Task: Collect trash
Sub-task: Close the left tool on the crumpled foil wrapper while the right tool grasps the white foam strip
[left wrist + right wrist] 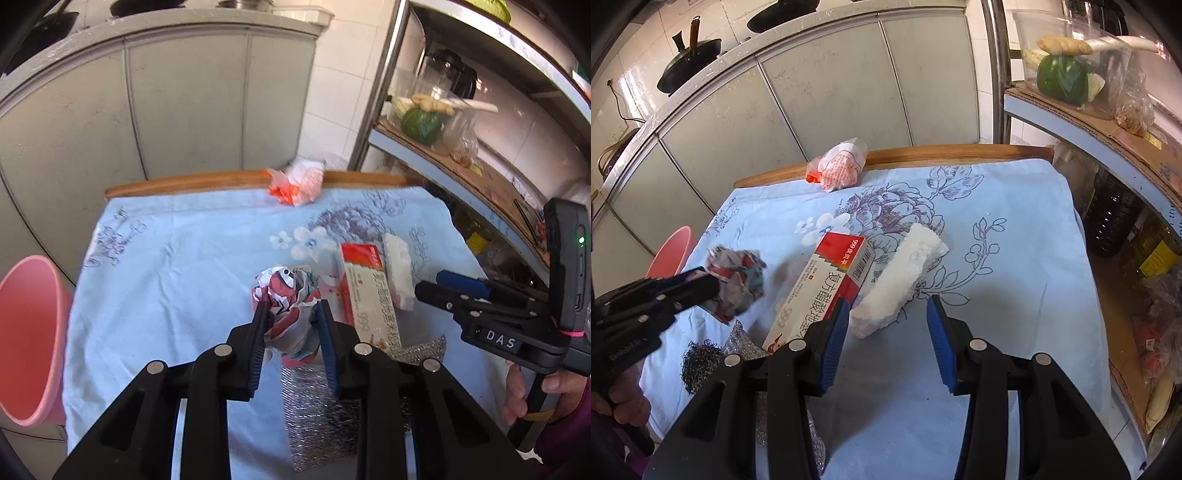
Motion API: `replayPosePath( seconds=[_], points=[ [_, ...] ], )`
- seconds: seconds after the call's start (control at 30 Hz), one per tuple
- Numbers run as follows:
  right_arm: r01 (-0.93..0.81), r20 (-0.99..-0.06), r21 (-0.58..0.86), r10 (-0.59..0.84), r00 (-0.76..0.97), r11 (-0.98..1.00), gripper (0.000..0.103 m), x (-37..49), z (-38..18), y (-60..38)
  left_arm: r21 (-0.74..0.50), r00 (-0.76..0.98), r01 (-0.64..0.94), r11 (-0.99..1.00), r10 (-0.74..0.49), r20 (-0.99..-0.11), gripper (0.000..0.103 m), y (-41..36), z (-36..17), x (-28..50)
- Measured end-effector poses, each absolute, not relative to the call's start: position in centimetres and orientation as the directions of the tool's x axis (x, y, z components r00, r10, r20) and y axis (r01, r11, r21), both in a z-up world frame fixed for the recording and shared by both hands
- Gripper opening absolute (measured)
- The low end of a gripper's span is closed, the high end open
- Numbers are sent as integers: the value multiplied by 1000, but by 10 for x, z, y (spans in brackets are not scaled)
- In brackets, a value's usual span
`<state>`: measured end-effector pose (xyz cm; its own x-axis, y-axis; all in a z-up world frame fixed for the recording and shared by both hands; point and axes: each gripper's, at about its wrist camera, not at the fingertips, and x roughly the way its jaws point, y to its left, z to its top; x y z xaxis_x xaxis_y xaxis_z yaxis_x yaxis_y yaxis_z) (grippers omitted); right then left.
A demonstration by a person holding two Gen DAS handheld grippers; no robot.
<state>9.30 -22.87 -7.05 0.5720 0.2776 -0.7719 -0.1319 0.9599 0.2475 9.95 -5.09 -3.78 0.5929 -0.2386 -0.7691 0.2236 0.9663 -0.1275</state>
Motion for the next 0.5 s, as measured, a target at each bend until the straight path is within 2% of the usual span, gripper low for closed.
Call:
replayPosePath(
  seconds=[0.2,0.5],
  points=[
    [-76,-797,263,261,545,962,45,108,-80,-225,-118,647,174,978,-204,-734,26,-26,-25,90],
    [-9,-830,202,176,530,979,45,128,-92,-215,-144,650,120,982,-188,-736,26,1,-30,82]
  ],
)
